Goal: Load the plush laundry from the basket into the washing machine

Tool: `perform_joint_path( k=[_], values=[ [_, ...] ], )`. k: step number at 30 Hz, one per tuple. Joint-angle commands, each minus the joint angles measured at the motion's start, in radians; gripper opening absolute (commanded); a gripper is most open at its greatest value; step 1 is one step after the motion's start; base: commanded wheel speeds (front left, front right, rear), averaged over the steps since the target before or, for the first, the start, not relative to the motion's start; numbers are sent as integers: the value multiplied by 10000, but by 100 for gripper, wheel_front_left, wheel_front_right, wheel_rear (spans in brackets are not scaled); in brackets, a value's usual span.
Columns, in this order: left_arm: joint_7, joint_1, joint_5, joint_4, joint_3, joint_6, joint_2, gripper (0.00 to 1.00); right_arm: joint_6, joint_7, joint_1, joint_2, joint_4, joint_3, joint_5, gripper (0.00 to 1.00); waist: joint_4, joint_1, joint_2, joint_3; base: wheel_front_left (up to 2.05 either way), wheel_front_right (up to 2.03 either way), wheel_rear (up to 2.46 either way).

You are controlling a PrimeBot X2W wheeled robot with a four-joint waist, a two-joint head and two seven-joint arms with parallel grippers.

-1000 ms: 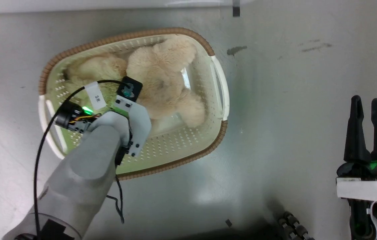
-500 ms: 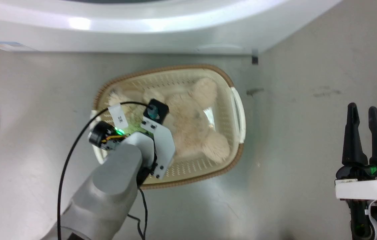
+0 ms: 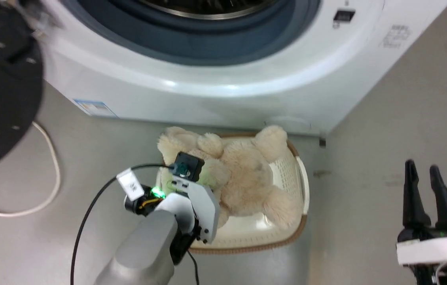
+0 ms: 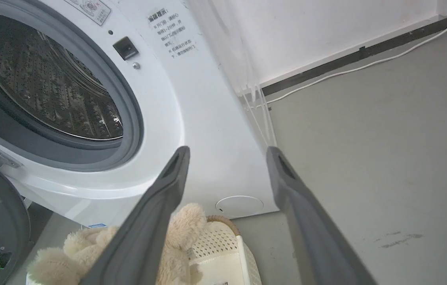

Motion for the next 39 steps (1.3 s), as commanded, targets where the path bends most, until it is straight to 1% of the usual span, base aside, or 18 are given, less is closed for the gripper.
perform_joint_path(
  k=[1, 8, 14, 15, 16, 18, 21, 22, 24, 30, 39],
  values=[
    [-215, 228, -88, -252, 86, 83, -25, 0, 8, 21, 194, -16, 67, -46, -41, 100, 460, 2, -1, -861, 0, 0, 0],
    [-914, 1265, -515, -1645, 625, 667, 183, 0, 8, 189, 926, -16, 207, -75, 8, 100, 749, 2, -1, -2015, 0, 0, 0],
    [-1581, 2041, -562, -3022, 913, 1124, 458, 0, 8, 287, 1386, -16, 234, -118, 48, 100, 835, 2, -1, -2728, 0, 0, 0],
    [-1581, 2041, -562, -3022, 913, 1124, 458, 0, 8, 287, 1386, -16, 234, -118, 48, 100, 835, 2, -1, -2728, 0, 0, 0],
    [-1837, 2245, -535, -3412, 997, 1282, 522, 0, 8, 319, 1486, -16, 228, -100, 59, 100, 816, 2, -1, -2892, 0, 0, 0],
    [-2124, 2406, -474, -3740, 1082, 1457, 580, 0, 8, 342, 1563, -16, 230, -85, 71, 100, 780, 2, -1, -3035, 0, 0, 0],
    [-2613, 2560, -403, -4125, 1240, 1680, 626, 0, 8, 382, 1637, -16, 213, -71, 77, 100, 707, 2, -1, -3149, 0, 0, 0],
    [-2613, 2560, -403, -4125, 1240, 1680, 626, 0, 8, 382, 1637, -16, 213, -71, 77, 100, 707, 2, -1, -3149, 0, 0, 0],
    [-3150, 2595, -393, -4281, 1485, 1957, 610, 0, 8, 449, 1728, -16, 135, -70, 42, 100, 519, 2, -1, -3173, 0, 0, 0],
    [-3499, 2224, -419, -4106, 1713, 2048, 535, 0, 8, 527, 1711, -16, 2, -134, 5, 100, 295, 2, -1, -2947, 0, 0, 0],
    [-3855, 804, -351, -3425, 2042, 1863, 472, 0, 8, 617, 1392, -16, -258, -156, -47, 100, -84, 2, -1, -2058, 0, 0, 0]
  ],
)
